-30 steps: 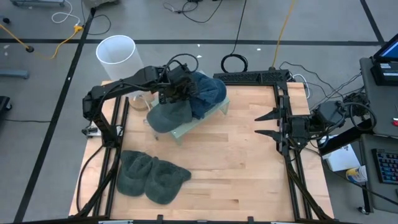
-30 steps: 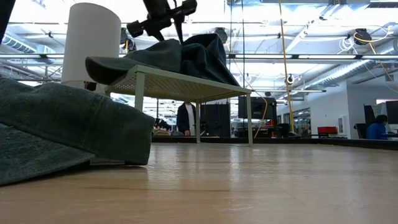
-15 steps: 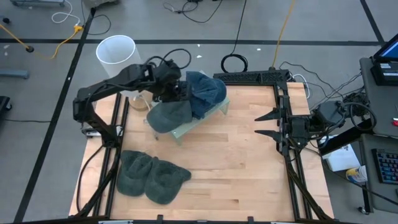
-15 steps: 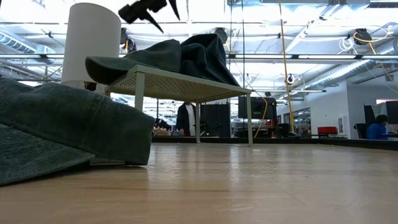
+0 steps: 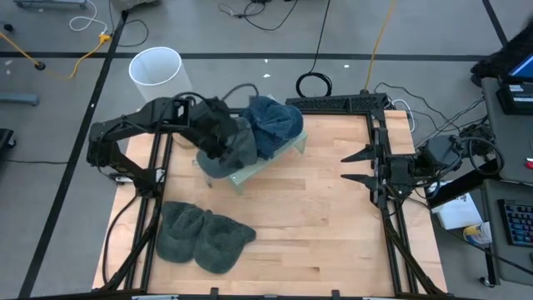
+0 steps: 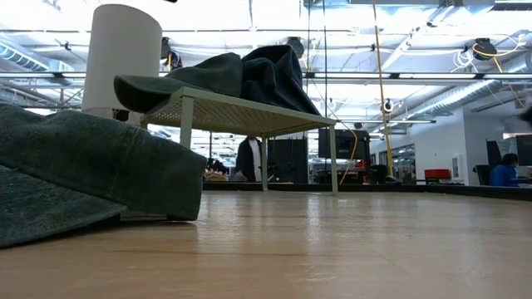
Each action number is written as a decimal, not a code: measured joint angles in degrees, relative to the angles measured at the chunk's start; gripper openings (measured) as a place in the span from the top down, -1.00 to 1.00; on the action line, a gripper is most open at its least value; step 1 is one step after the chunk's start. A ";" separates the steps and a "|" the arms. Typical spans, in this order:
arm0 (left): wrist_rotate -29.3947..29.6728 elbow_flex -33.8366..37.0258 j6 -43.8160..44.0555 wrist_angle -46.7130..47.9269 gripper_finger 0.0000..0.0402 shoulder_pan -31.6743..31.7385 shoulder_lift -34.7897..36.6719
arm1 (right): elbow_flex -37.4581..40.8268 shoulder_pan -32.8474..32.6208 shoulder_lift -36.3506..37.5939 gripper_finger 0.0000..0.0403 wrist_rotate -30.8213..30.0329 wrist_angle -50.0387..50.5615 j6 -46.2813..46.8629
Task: Pick & Place hat
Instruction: Stack the right green cap on the other green cap on the shelf
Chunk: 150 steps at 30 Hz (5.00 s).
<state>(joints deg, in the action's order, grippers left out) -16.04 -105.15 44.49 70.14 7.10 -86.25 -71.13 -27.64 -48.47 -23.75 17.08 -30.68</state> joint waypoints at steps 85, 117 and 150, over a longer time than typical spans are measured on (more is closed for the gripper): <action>42.47 0.07 15.99 19.82 -0.19 -71.08 -44.95 | 0.00 0.60 -11.23 0.23 -15.85 -3.96 22.48; 50.91 2.04 10.69 19.74 -0.19 -68.49 -48.07 | 0.00 0.55 -11.23 0.23 -18.25 -3.90 16.41; 53.64 8.27 11.79 19.58 0.92 -60.40 -48.03 | 0.00 0.55 -11.23 0.23 -18.49 -3.93 12.96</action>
<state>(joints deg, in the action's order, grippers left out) 37.60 -96.88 56.28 89.71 -53.30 -134.28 -71.13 -27.09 -59.70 -42.24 13.15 -17.72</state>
